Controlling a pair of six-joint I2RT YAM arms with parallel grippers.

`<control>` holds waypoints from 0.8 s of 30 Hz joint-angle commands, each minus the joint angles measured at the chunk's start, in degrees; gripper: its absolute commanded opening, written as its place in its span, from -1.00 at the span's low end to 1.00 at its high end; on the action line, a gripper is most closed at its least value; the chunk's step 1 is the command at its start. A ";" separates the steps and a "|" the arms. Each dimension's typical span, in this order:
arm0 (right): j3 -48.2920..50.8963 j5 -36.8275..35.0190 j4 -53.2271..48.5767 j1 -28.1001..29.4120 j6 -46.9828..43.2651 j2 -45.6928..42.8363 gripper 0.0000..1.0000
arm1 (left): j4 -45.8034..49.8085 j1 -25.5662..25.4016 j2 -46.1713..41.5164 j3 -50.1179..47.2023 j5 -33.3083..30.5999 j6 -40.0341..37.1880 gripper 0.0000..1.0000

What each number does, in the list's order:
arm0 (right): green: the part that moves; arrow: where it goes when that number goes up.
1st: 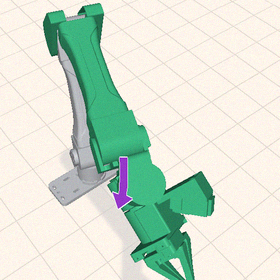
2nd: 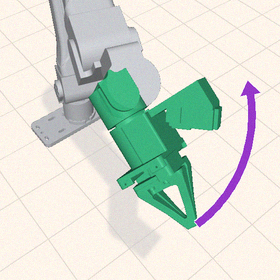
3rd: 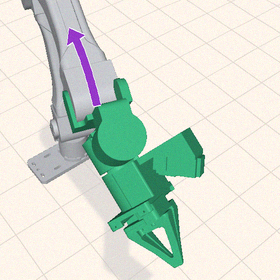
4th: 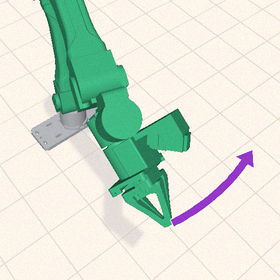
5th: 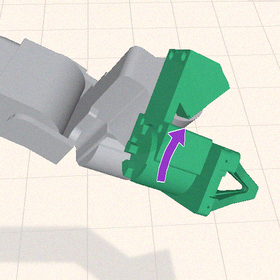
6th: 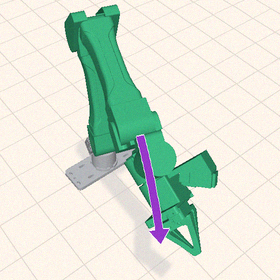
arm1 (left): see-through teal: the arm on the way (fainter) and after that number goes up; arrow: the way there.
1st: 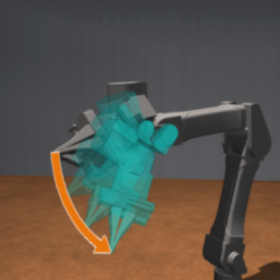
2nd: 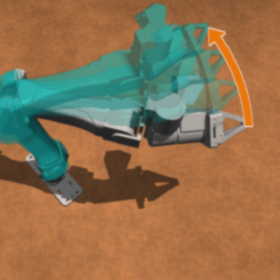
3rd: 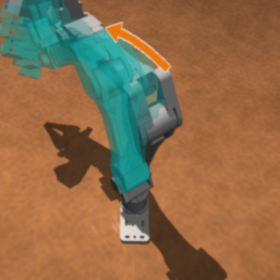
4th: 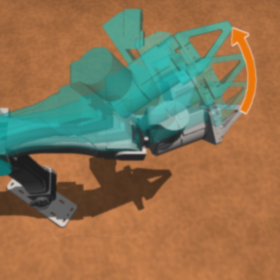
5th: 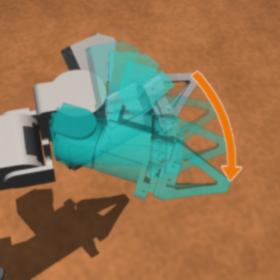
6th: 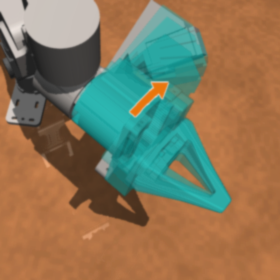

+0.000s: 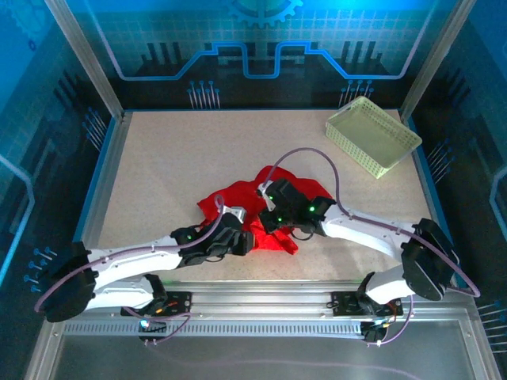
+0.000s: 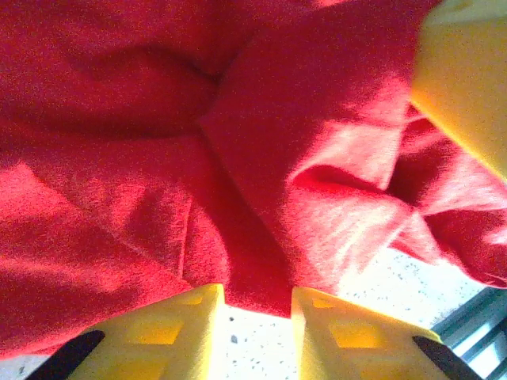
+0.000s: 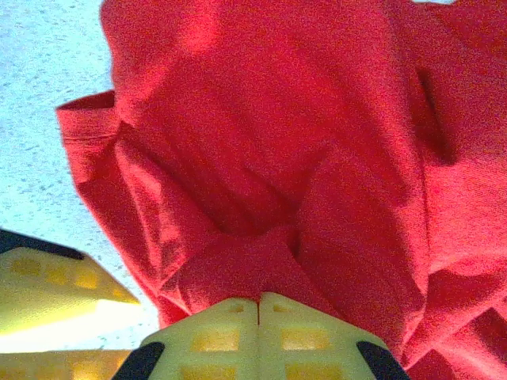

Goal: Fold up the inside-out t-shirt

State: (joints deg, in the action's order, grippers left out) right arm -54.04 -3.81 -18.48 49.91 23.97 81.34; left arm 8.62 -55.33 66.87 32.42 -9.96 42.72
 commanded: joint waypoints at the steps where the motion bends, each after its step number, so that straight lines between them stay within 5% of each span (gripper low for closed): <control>1: -2.76 3.58 -2.76 -0.31 0.72 -1.05 -1.00 | 1.92 -1.62 -4.47 1.17 -4.18 -3.84 -0.26; 9: -2.82 7.50 -0.92 -0.12 3.16 -2.38 -1.00 | -5.71 -4.04 -6.53 -0.63 -3.53 -1.77 0.22; 17: -2.64 14.90 2.49 0.14 8.10 -5.52 -1.00 | -12.17 -4.07 -2.45 -1.74 -5.96 0.43 0.30; 24: -2.11 16.35 1.47 0.28 8.22 -8.16 -1.00 | -8.03 -3.05 -2.09 -0.39 -11.82 1.32 0.23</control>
State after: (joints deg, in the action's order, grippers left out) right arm -55.53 10.00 -17.47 49.91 31.27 75.13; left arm -0.12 -58.98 64.55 31.68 -18.24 43.18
